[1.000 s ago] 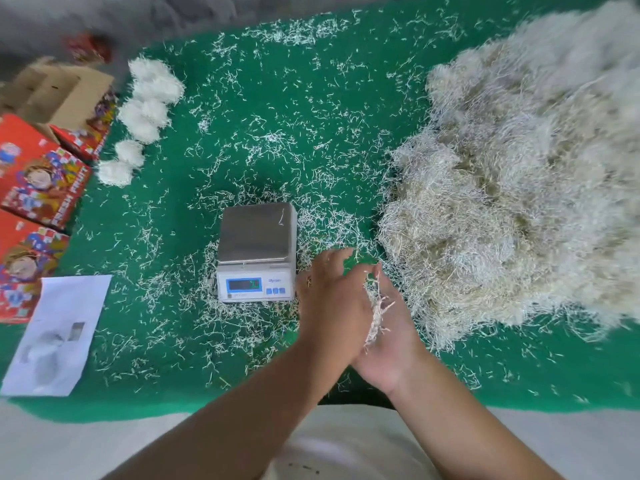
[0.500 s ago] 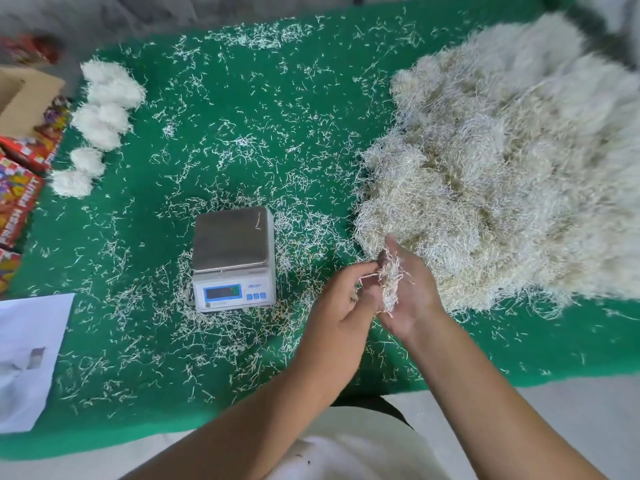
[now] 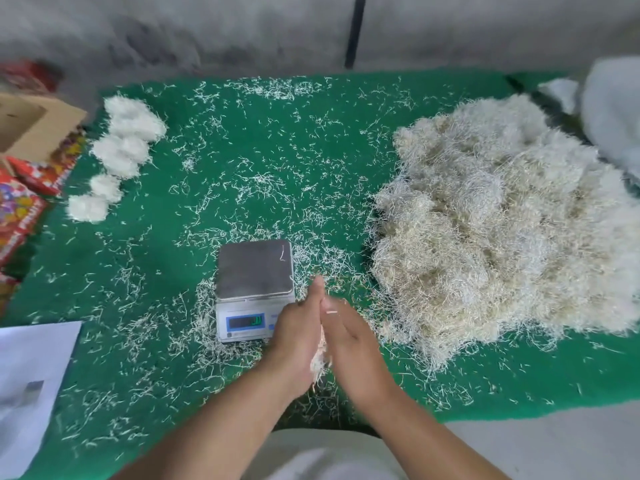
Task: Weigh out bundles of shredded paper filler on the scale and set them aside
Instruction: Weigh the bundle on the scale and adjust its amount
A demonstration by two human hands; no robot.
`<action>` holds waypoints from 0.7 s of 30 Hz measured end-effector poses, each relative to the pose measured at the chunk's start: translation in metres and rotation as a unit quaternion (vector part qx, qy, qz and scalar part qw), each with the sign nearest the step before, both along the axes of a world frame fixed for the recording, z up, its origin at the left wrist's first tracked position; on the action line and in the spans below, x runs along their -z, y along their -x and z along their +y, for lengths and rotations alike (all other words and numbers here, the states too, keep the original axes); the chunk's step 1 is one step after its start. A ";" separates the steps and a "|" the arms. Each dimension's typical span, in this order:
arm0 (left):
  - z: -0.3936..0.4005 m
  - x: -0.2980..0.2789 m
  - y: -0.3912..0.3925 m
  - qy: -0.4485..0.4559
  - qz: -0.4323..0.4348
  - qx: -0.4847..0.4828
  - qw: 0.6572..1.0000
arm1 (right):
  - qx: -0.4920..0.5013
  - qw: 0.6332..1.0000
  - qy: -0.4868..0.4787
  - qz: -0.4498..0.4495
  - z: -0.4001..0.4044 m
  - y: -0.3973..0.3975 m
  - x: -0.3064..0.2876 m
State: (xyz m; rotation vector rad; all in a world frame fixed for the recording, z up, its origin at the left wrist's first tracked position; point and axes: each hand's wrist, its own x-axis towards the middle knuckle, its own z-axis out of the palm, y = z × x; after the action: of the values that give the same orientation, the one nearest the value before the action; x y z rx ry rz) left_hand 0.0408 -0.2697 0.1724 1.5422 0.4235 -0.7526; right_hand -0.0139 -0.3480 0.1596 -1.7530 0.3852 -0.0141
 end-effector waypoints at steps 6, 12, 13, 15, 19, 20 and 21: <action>0.041 0.017 -0.012 -0.096 -0.132 0.102 0.981 | 0.122 0.954 -0.222 0.157 0.014 -0.003 0.014; 0.078 0.006 -0.031 -0.113 -0.223 0.134 0.959 | 0.169 0.906 -0.331 0.203 0.028 -0.003 0.014; 0.085 0.003 -0.032 -0.110 -0.242 0.149 0.952 | 0.168 0.897 -0.349 0.213 0.036 -0.005 0.012; 0.098 -0.006 -0.034 -0.111 -0.270 0.197 0.936 | 0.158 0.869 -0.402 0.242 0.054 -0.011 0.004; 0.123 -0.016 -0.036 -0.233 -0.422 0.326 0.813 | 0.113 0.794 -0.542 0.251 0.094 -0.025 -0.014; 0.129 -0.015 -0.034 -0.264 -0.456 0.346 0.776 | 0.105 0.782 -0.564 0.244 0.103 -0.028 -0.018; 0.134 -0.014 -0.031 -0.289 -0.480 0.355 0.749 | 0.107 0.770 -0.583 0.236 0.110 -0.030 -0.020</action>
State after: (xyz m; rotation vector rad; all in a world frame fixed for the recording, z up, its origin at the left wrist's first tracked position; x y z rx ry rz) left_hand 0.0722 -0.1362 0.1866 2.4797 -0.8432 -0.2561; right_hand 0.0164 -0.2378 0.1799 -0.4320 0.7518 0.4294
